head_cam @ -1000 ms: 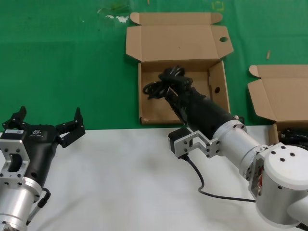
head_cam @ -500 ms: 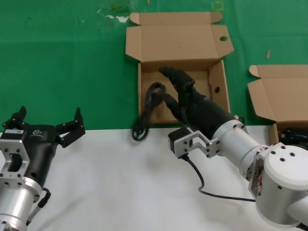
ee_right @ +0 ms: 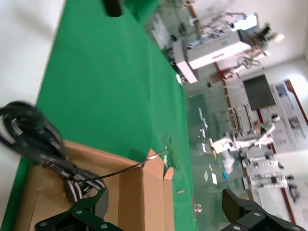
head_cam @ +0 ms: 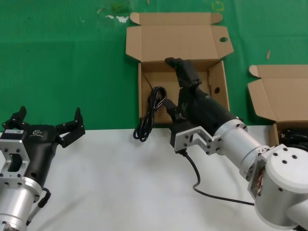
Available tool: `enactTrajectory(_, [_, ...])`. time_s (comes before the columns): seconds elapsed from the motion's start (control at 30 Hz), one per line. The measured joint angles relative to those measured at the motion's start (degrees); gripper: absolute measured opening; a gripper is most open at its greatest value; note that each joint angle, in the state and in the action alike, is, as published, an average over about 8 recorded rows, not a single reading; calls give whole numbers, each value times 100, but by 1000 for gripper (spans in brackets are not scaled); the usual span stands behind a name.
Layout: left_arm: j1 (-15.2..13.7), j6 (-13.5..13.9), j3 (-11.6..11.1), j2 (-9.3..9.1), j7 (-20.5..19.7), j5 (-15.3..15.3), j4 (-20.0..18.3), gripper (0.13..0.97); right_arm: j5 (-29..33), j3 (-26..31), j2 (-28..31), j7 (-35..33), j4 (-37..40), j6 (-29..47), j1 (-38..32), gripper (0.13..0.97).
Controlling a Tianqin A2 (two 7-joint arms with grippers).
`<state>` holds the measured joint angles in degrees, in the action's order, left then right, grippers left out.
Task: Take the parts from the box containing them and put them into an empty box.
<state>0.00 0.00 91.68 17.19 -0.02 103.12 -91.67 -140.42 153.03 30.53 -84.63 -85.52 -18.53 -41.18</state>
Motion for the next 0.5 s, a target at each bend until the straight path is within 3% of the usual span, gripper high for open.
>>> enactTrajectory(0.13, [0,0,0,0,0,0,0,966,193,-318,-69,433,-32,95,213,786])
enactTrajectory(0.5, [0,0,0,0,0,1,0,966,774,-1274,-277,1757,-128,385,855,914])
